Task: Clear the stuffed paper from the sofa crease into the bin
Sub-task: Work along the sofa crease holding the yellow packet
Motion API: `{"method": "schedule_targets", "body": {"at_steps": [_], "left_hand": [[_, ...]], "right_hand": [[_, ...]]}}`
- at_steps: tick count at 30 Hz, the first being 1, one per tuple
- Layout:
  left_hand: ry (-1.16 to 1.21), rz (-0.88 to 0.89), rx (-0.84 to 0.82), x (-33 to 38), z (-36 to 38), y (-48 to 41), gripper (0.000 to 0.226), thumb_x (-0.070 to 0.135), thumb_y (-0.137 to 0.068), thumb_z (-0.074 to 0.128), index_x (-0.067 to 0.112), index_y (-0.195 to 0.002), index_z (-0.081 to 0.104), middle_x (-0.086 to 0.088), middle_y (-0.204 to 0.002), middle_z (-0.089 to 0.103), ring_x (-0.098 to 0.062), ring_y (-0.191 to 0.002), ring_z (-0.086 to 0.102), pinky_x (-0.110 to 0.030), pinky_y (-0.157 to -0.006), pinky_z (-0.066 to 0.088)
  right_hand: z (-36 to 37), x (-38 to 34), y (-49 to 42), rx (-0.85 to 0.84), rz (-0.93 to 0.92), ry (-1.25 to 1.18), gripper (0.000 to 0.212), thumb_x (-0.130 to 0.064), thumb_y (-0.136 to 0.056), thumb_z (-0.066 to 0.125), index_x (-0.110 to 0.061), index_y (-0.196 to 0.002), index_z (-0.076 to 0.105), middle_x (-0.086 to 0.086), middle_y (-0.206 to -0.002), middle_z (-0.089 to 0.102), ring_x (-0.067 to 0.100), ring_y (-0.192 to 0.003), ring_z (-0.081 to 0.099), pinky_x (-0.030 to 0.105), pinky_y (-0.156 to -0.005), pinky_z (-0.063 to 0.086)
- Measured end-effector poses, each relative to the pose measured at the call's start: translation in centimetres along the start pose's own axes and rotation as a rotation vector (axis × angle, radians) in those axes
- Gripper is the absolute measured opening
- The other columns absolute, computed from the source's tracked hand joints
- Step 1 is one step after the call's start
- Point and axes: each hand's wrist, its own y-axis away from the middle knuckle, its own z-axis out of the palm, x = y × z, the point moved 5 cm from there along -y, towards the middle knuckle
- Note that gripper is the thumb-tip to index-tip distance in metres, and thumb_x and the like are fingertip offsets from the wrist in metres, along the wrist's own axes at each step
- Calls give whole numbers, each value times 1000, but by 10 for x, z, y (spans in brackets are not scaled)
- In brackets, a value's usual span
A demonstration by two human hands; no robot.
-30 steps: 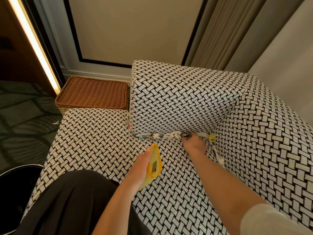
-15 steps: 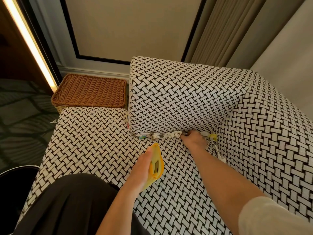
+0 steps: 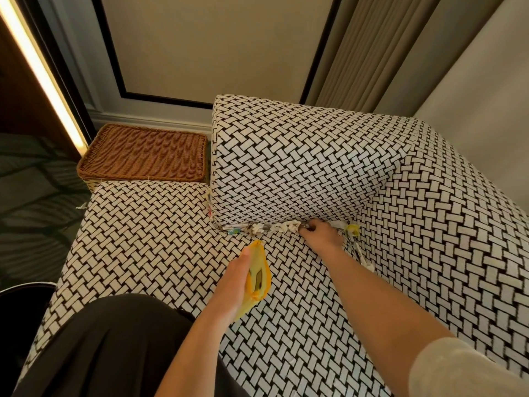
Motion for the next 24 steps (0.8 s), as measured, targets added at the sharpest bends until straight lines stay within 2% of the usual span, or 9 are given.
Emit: {"method": "schedule_targets", "body": {"at_steps": [2,4,7,11,15,17,19,21,24], "left_hand": [[4,10,-25,3,2,1,95,84,-61,30,13,-123,44,-11,-108,61,-25,-94,60,-32,-84,51],[32,25,-50,8,4,4,76,71,-70,26,14,-115,46,-14,-102,57,-25,-89,55,-20,-70,50],[26,19,-48,7,3,4,74,68,-72,23,16,-120,44,-11,-106,59,-23,-94,58,-20,-71,46],[31,-6,-38,5,2,4,74,68,-72,24,18,-124,40,-13,-112,59,-18,-95,59,-19,-65,42],[9,7,-36,10,5,8,44,61,-85,20,26,-87,47,-1,-88,51,-13,-78,48,-12,-59,42],[6,4,-28,10,6,8,40,54,-92,17,27,-90,47,-3,-88,50,-14,-80,48,-13,-59,40],[-12,6,-24,13,7,11,41,54,-92,17,27,-87,48,-2,-85,54,-14,-79,51,-14,-60,40],[-29,6,-29,13,6,12,45,58,-88,19,25,-87,50,-5,-86,56,-17,-81,54,-17,-63,41],[-46,6,5,11,5,15,46,60,-90,18,25,-104,47,2,-95,55,-12,-86,53,-22,-69,39]], "right_hand": [[0,0,1,-2,-21,-17,38,-50,-83,51,-29,-115,55,3,-109,60,24,-103,55,34,-88,40],[-1,1,3,-6,-42,-43,36,-49,-83,53,-25,-110,56,3,-107,59,23,-100,55,36,-91,42],[-1,5,8,27,-72,-109,33,-44,-85,55,-21,-108,58,0,-106,60,23,-102,56,37,-94,40],[1,7,12,122,-113,-115,31,-32,-91,52,-21,-118,58,5,-111,63,25,-107,54,37,-95,37],[2,9,22,191,-127,-249,29,-31,-94,49,-17,-117,61,4,-107,66,23,-104,57,39,-96,38],[2,12,33,239,-137,-391,19,-25,-93,53,-14,-101,65,0,-90,68,19,-84,59,40,-90,44],[2,16,44,268,-128,-464,13,-19,-92,55,-14,-81,60,-7,-64,54,10,-59,48,32,-69,46],[0,17,57,271,-115,-501,17,-19,-92,56,-12,-77,58,-7,-58,46,6,-52,38,19,-51,36],[0,18,79,237,-96,-607,18,-21,-91,57,-9,-78,61,-4,-59,48,9,-53,38,17,-48,33]]}}
